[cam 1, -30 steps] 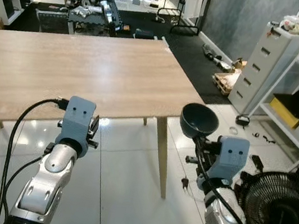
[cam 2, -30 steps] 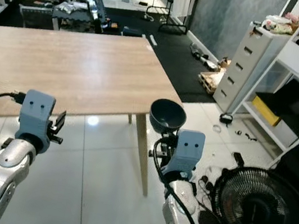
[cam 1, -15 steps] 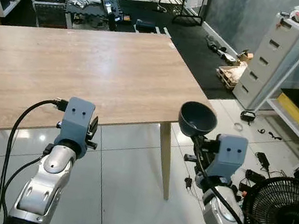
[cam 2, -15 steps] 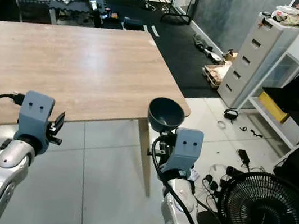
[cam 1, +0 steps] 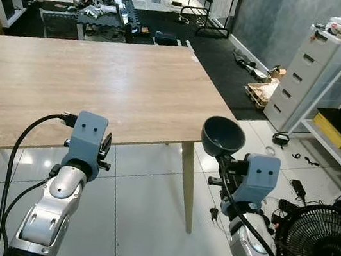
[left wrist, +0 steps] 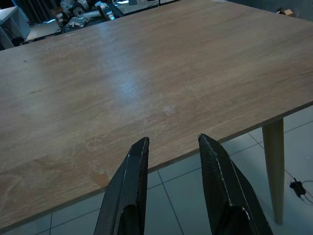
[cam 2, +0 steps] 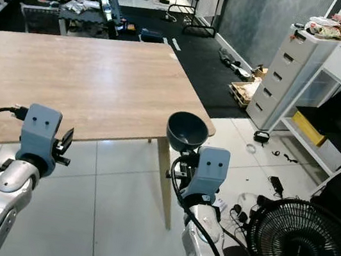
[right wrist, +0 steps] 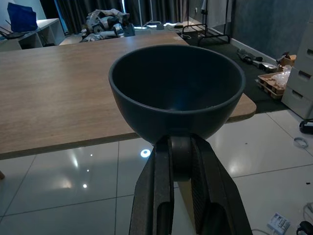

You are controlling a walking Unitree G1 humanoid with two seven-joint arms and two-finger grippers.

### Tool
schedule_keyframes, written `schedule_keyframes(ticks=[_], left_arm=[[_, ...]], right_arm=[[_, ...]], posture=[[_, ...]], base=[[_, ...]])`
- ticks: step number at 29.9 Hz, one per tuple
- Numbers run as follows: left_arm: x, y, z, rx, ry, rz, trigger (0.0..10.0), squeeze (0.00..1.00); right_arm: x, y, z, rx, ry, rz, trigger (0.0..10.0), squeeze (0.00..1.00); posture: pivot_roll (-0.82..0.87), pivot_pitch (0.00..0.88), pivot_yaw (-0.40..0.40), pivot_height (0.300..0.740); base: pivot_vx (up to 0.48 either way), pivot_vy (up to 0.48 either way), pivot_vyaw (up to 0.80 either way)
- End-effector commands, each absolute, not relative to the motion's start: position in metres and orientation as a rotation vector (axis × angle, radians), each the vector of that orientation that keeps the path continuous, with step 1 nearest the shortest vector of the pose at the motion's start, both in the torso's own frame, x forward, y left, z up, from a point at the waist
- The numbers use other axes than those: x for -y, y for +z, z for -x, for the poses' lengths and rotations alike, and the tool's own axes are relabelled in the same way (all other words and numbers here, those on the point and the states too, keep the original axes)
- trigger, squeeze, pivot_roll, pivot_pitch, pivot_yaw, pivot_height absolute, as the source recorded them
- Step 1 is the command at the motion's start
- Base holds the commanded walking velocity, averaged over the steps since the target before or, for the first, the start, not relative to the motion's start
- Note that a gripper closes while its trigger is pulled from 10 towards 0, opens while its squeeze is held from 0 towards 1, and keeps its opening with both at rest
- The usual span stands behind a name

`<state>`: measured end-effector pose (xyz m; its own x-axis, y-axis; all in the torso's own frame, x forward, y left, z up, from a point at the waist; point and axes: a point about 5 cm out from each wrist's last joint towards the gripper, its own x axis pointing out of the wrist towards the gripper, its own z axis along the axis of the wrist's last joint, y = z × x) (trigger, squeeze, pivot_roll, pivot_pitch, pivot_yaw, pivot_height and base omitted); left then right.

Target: Setting the table

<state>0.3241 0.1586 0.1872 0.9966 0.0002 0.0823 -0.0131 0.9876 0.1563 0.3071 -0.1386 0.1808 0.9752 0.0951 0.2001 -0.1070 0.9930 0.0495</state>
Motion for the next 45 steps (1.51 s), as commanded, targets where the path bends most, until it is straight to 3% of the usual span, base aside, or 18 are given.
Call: schedule_keyframes(ticks=[1, 45], left_arm=[[-0.1602, 0.1836, -0.3222, 0.064, 0.009, -0.158, 10.0, 0.0], [-0.1591, 0.1836, -0.3221, 0.064, 0.004, -0.161, 10.0, 0.0]], right_arm=[[0.1391, 0.1778, -0.3051, 0.195, 0.099, -0.064, 10.0, 0.0], [0.1416, 0.179, -0.3069, 0.199, 0.075, -0.079, 10.0, 0.0]], posture=[[0.1, 0.099, 0.086, 0.74], [0.1, 0.099, 0.086, 0.74]], base=[[0.0, 0.0, 0.0], [0.0, 0.0, 0.0]])
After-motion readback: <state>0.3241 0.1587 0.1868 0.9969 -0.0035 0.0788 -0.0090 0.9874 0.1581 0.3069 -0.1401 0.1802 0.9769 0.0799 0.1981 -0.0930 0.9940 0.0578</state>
